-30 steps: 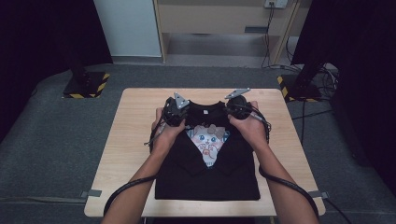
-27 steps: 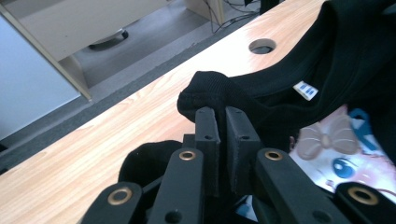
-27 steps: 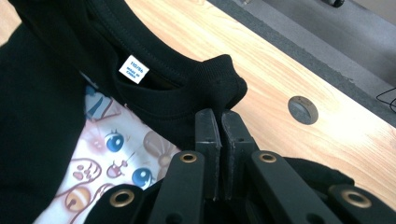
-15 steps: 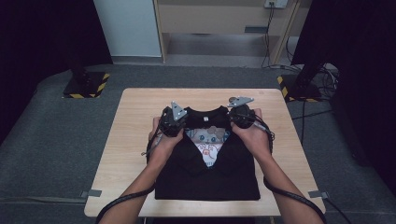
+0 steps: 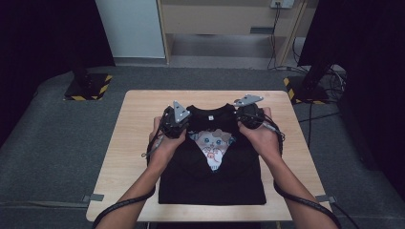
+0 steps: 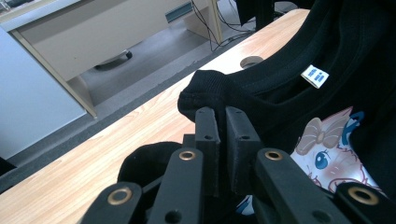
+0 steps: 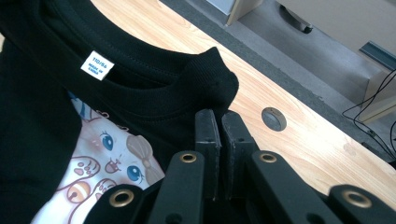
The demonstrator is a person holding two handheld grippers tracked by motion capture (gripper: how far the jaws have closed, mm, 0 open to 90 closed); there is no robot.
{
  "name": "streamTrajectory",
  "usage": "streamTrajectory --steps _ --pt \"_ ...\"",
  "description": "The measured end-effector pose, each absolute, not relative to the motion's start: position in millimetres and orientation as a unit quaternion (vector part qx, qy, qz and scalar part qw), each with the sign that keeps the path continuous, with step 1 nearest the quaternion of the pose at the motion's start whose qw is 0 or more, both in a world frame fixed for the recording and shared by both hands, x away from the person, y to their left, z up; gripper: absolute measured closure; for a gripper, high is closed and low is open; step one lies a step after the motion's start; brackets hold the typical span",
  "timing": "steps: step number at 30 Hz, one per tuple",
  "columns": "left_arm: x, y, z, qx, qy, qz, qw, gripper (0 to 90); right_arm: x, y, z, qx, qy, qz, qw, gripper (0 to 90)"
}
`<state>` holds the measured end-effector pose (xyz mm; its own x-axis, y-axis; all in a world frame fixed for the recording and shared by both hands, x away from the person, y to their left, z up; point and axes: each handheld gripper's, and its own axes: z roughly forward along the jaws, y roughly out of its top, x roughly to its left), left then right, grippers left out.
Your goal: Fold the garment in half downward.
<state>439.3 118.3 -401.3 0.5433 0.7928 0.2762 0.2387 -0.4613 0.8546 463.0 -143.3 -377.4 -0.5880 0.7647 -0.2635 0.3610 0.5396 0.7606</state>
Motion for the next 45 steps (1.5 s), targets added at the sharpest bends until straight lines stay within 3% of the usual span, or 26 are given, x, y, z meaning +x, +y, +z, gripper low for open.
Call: streamTrajectory --steps 45 --pt "398.0 126.0 -425.8 0.789 0.318 0.316 0.421 85.3 405.3 -139.9 -394.2 0.316 0.836 0.350 0.281 86.7"
